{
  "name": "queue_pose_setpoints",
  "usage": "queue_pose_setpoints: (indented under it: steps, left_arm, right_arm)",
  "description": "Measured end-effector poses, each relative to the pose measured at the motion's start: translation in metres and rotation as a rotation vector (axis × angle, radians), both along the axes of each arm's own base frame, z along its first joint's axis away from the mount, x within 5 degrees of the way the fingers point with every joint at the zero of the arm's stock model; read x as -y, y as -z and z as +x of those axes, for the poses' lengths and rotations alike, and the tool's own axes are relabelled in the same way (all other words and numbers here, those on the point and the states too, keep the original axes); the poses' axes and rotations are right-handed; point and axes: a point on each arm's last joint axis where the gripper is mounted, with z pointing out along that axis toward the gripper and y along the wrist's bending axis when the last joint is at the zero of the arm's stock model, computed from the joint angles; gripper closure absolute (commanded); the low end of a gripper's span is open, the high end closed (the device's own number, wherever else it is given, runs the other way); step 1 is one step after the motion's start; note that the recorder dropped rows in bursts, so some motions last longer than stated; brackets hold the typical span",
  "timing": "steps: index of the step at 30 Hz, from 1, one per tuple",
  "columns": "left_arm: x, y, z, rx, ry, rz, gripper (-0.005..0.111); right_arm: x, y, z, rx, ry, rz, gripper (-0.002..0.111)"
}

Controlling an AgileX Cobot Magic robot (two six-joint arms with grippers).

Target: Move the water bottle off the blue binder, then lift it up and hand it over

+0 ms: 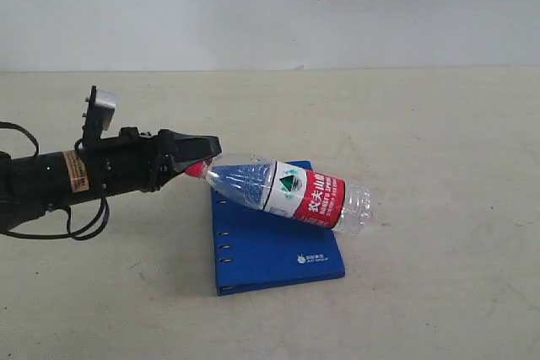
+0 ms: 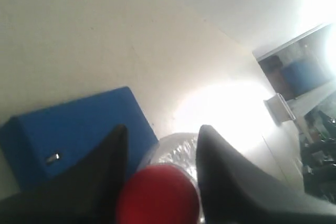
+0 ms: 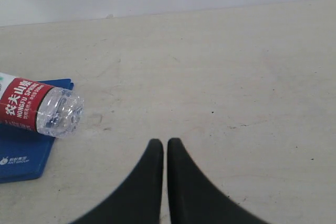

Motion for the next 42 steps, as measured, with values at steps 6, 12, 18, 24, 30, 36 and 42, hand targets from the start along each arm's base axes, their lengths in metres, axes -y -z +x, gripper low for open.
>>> queue_pose_setpoints:
  steps: [6,12,18,24,30,36,42]
  left_arm:
    - [-0.004,0.0,0.011,0.013,-0.039,0.078,0.063]
    - [-0.009,0.01,0.013,-0.036,-0.078,0.168,0.035]
    - [-0.009,0.025,0.012,-0.098,-0.094,0.148,0.035]
    - [-0.009,0.03,0.012,-0.175,-0.123,0.078,0.035]
    - [-0.003,0.028,0.008,-0.267,-0.089,-0.058,0.036]
    - [-0.031,0.014,0.011,-0.06,-0.043,0.107,0.036]
    - [-0.017,-0.015,-0.012,0.298,0.464,0.626,0.036]
  right_arm:
    - [0.0,0.0,0.0,0.0,0.0,0.0,0.108]
    - [0.0,0.0,0.0,0.0,0.0,0.0,0.108]
    - [0.0,0.0,0.0,0.0,0.0,0.0,0.108]
    - [0.0,0.0,0.0,0.0,0.0,0.0,0.108]
    - [0.0,0.0,0.0,0.0,0.0,0.0,0.108]
    - [0.0,0.0,0.0,0.0,0.0,0.0,0.108]
    - [0.0,0.0,0.0,0.0,0.0,0.0,0.108]
